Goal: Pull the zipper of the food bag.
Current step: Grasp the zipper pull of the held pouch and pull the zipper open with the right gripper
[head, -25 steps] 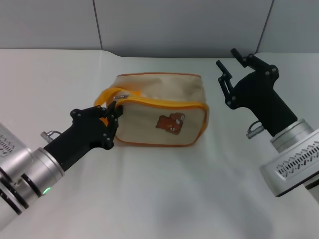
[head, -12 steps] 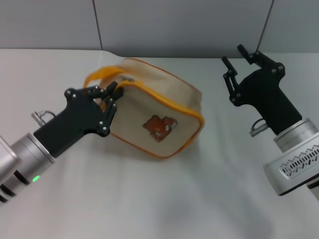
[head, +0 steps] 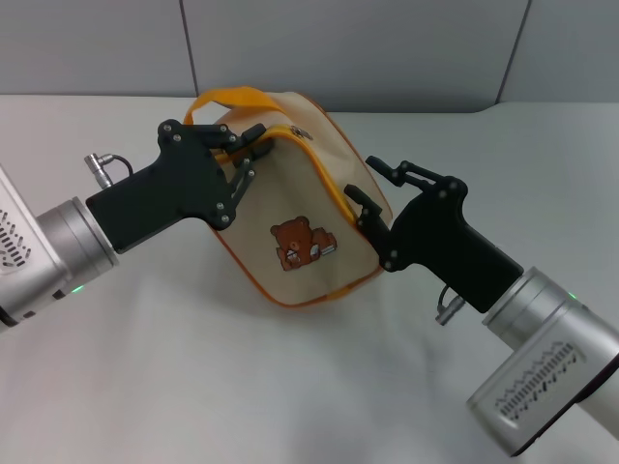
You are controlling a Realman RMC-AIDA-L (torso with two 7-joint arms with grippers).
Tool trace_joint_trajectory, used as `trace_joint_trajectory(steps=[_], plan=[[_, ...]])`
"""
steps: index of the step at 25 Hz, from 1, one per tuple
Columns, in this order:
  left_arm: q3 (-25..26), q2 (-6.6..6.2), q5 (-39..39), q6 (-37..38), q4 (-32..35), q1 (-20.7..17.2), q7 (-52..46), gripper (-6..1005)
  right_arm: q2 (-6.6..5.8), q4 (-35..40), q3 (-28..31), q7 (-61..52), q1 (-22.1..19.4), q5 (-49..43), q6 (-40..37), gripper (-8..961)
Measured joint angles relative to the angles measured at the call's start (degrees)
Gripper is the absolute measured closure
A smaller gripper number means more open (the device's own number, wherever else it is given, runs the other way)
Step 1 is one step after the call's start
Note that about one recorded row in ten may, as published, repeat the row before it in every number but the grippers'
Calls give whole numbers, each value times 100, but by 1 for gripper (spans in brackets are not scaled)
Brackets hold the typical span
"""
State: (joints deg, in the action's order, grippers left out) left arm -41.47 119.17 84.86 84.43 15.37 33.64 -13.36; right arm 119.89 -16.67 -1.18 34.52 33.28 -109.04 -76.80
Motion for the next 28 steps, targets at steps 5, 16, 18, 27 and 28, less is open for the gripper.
trace_joint_trajectory(steps=[5, 16, 18, 27, 28], plan=[[-35, 1, 0, -3, 3, 2, 0, 930, 0, -73, 54, 393, 21, 10, 101, 646], [-93, 6, -1, 28, -9, 22, 0, 932, 0, -222, 205, 853, 280, 4, 310, 504], [-104, 9, -3, 28, -13, 33, 0, 932, 0, -259, 206, 885, 330, -1, 329, 506], [-107, 10, -8, 4, -35, 80, 0, 933, 0, -391, 308, 900, 478, -8, 396, 514], [-107, 10, -9, 3, -35, 81, 0, 934, 0, -402, 343, 900, 484, -8, 396, 514]])
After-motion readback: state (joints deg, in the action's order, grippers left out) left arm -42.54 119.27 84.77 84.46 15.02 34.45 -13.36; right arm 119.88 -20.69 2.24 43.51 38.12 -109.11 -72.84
